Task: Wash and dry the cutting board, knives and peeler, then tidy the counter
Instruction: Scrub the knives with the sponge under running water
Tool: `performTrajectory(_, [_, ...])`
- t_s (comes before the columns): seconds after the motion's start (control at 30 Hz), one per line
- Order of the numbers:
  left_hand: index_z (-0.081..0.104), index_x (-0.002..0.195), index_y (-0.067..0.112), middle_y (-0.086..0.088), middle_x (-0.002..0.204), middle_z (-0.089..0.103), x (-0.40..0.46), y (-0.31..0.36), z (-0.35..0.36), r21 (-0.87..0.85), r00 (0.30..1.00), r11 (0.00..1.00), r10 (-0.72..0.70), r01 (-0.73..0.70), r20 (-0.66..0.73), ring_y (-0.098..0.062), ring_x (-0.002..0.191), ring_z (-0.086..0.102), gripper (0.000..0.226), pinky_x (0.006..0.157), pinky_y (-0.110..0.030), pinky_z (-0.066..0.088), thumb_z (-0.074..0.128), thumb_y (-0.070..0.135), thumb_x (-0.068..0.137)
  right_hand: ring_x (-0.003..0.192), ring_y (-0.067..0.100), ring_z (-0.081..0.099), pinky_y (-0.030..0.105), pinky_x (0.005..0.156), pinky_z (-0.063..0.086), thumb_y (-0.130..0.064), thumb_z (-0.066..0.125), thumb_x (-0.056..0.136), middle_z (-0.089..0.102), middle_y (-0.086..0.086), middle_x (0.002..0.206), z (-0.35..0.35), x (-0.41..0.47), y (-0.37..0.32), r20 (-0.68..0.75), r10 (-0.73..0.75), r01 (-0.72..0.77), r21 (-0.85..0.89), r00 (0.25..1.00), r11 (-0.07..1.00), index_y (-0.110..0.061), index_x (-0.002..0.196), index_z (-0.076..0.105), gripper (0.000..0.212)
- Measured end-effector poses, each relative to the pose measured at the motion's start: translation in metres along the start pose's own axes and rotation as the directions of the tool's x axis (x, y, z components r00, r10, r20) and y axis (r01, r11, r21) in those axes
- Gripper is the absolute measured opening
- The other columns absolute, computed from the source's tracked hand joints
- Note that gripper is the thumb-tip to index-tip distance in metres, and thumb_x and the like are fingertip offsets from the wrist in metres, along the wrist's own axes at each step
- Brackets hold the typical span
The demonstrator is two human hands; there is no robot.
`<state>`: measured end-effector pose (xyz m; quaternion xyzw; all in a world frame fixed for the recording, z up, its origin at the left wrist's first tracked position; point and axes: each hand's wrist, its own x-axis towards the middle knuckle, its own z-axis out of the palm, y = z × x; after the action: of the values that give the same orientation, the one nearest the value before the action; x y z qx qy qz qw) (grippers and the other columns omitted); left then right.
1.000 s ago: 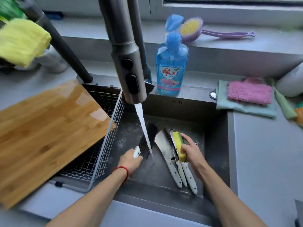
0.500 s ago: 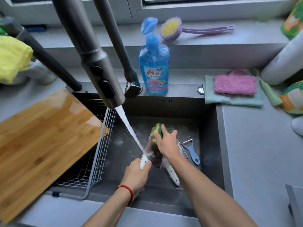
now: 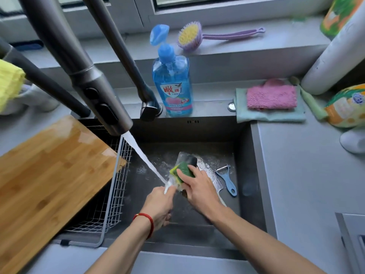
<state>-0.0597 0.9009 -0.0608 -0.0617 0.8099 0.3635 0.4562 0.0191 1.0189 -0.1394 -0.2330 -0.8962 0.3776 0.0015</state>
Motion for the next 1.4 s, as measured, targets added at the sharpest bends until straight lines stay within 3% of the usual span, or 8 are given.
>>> performTrajectory(0.17, [0.047, 0.081, 0.014, 0.001, 0.048, 0.039, -0.015, 0.0, 0.013, 0.03, 0.996, 0.999, -0.034, 0.032, 0.08, -0.015, 0.038, 0.03, 0.03, 0.042, -0.018, 0.024, 0.048, 0.04, 0.097, 0.122, 0.032, 0.044, 0.038, 0.102, 0.042, -0.022, 0.05, 0.103, 0.045, 0.0, 0.153, -0.036, 0.04, 0.033, -0.1, 0.255, -0.267, -0.144, 0.962, 0.953, -0.04, 0.14, 0.057, 0.042])
performTrajectory(0.37, [0.045, 0.082, 0.015, 0.0, 0.047, 0.037, -0.01, 0.021, 0.013, 0.017, 0.992, 0.994, -0.105, 0.104, 0.068, -0.014, 0.036, 0.028, 0.025, 0.044, -0.018, 0.022, 0.044, 0.036, 0.096, 0.095, 0.03, 0.051, 0.044, 0.084, 0.052, -0.024, 0.058, 0.092, 0.061, -0.002, 0.138, -0.024, -0.021, 0.012, -0.067, -0.066, 0.067, 0.017, 0.996, 0.998, -0.039, 0.13, 0.065, 0.041])
performTrajectory(0.53, [0.046, 0.077, 0.014, -0.002, 0.049, 0.042, -0.021, 0.016, 0.021, 0.077, 0.993, 0.992, -0.102, 0.096, 0.067, -0.017, 0.037, 0.031, 0.025, 0.042, -0.02, 0.026, 0.044, 0.036, 0.089, 0.117, 0.028, 0.047, 0.035, 0.105, 0.041, -0.031, 0.053, 0.103, 0.049, 0.002, 0.147, -0.044, 0.032, 0.037, -0.126, 0.321, -0.324, -0.002, 0.939, 0.946, -0.037, 0.143, 0.055, 0.041])
performTrajectory(0.73, [0.044, 0.081, 0.014, -0.002, 0.051, 0.04, -0.026, 0.027, 0.014, 0.045, 0.988, 0.993, -0.112, 0.108, 0.109, -0.017, 0.038, 0.03, 0.028, 0.043, -0.02, 0.025, 0.042, 0.039, 0.093, 0.092, 0.025, 0.047, 0.041, 0.084, 0.051, -0.022, 0.063, 0.092, 0.064, -0.007, 0.135, -0.028, -0.018, 0.01, -0.199, -0.024, 0.047, 0.108, 0.98, 0.993, -0.035, 0.125, 0.071, 0.036])
performTrajectory(0.93, [0.046, 0.08, 0.013, -0.003, 0.053, 0.042, -0.033, 0.017, 0.021, 0.048, 0.988, 0.995, -0.095, 0.089, 0.126, -0.017, 0.04, 0.032, 0.023, 0.044, -0.019, 0.026, 0.043, 0.035, 0.088, 0.115, 0.033, 0.051, 0.037, 0.104, 0.042, -0.034, 0.059, 0.101, 0.047, 0.003, 0.121, -0.046, 0.037, 0.036, -0.194, 0.415, -0.38, 0.19, 0.889, 0.905, -0.033, 0.141, 0.058, 0.04])
performTrajectory(1.0, [0.046, 0.079, 0.014, -0.004, 0.052, 0.041, -0.031, 0.015, 0.02, -0.002, 0.984, 0.993, -0.116, 0.117, 0.133, -0.017, 0.04, 0.032, 0.024, 0.044, -0.02, 0.026, 0.044, 0.036, 0.089, 0.102, 0.035, 0.051, 0.043, 0.093, 0.047, -0.028, 0.059, 0.101, 0.05, -0.008, 0.107, -0.039, 0.022, 0.022, -0.234, 0.298, -0.275, 0.127, 0.925, 0.953, -0.036, 0.128, 0.065, 0.029])
performTrajectory(1.17, [0.043, 0.077, 0.015, -0.004, 0.05, 0.038, -0.019, 0.013, 0.02, -0.062, 0.984, 0.989, -0.129, 0.138, 0.12, -0.017, 0.036, 0.03, 0.028, 0.042, -0.019, 0.025, 0.043, 0.039, 0.091, 0.082, 0.018, 0.038, 0.034, 0.067, 0.048, -0.03, 0.064, 0.092, 0.064, -0.011, 0.127, -0.017, -0.022, 0.013, -0.218, -0.096, 0.081, -0.079, 0.971, 0.994, -0.043, 0.122, 0.066, 0.032])
performTrajectory(1.4, [0.048, 0.076, 0.014, -0.005, 0.053, 0.045, -0.024, 0.008, 0.019, -0.031, 0.987, 0.991, -0.127, 0.13, 0.096, -0.019, 0.039, 0.035, 0.03, 0.042, -0.022, 0.029, 0.044, 0.04, 0.09, 0.101, 0.025, 0.042, 0.038, 0.088, 0.042, -0.029, 0.047, 0.105, 0.057, -0.003, 0.128, -0.049, 0.025, 0.039, -0.184, 0.233, -0.27, -0.215, 0.955, 0.938, -0.038, 0.127, 0.059, 0.027])
